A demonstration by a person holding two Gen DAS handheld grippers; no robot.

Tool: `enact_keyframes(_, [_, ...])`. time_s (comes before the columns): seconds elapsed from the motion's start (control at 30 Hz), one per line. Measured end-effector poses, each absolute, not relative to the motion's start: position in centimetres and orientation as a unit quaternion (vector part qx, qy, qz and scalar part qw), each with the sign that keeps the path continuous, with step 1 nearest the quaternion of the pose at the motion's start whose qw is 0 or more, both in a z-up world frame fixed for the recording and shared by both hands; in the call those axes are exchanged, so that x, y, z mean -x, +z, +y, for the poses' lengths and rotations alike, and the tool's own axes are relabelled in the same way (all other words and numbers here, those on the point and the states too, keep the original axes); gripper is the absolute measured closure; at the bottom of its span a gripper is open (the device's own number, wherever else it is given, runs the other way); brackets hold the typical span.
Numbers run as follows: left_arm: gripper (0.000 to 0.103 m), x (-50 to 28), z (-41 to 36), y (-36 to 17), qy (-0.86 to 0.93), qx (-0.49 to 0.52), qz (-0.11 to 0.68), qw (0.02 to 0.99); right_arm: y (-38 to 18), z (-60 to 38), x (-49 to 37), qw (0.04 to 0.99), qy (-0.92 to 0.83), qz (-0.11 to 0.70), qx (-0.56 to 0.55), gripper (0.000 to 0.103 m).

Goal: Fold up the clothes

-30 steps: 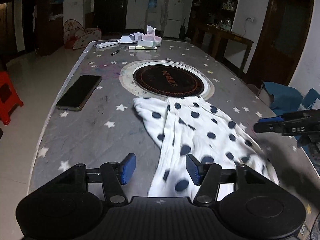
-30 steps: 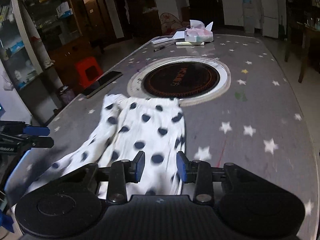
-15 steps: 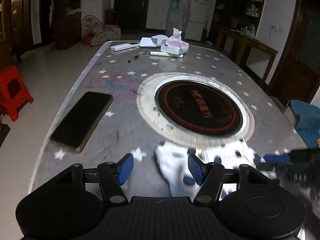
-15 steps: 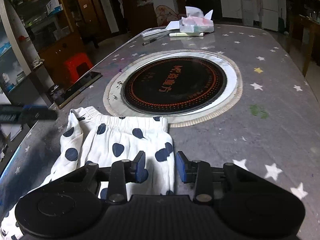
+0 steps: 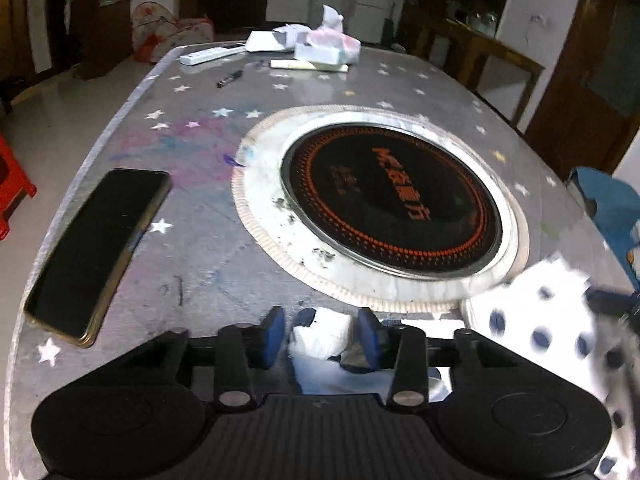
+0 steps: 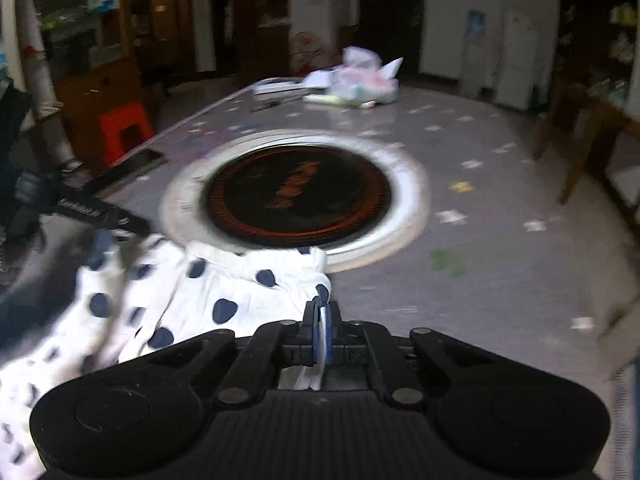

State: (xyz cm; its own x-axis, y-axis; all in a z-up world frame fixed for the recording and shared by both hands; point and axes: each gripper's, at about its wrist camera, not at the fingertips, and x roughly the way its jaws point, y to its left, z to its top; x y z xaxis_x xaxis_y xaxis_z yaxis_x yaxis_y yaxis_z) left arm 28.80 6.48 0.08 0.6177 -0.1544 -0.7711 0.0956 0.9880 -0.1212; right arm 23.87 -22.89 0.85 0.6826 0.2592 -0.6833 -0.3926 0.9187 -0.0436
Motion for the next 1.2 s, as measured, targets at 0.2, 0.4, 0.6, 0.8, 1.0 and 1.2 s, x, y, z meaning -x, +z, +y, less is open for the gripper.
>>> enact_keyframes(0.2, [0.091,-29.2,6.3,0.6,-0.090,0.025,0.405,0.910,0.4,-25.1,-23.5,0.917,0.107,0.361,0.134,0.097])
enact_keyframes(0.4, [0.091,-29.8,8.6,2.2,-0.077,0.088,0.346,0.931,0.3,-25.2,-23.6,0.916,0.131,0.358,0.126,0.093])
enact_keyframes(0.6, [0.089,-30.1,10.6,1.2,-0.065,0.147,0.337,0.927,0.0,-22.3,-23.8,0.902,0.199,0.366,0.118,0.080])
enact_keyframes(0.8, [0.078,-30.0,11.8,0.4,-0.048,0.147,0.356,0.922,0.2,-19.3,-23.7,0.881,0.272,0.372,0.108,0.080])
enact_keyframes(1.0, [0.055,-25.9,13.7,1.6,-0.038,0.134,0.370,0.918,-0.7,-16.6,-23.7,0.864,0.312,0.382,0.099,0.080])
enact_keyframes(1.2, [0.055,-17.9,13.6,1.5,-0.063,0.082,0.405,0.909,-1.2,-13.8,-24.9,0.858,0.333,0.382,0.084,0.080])
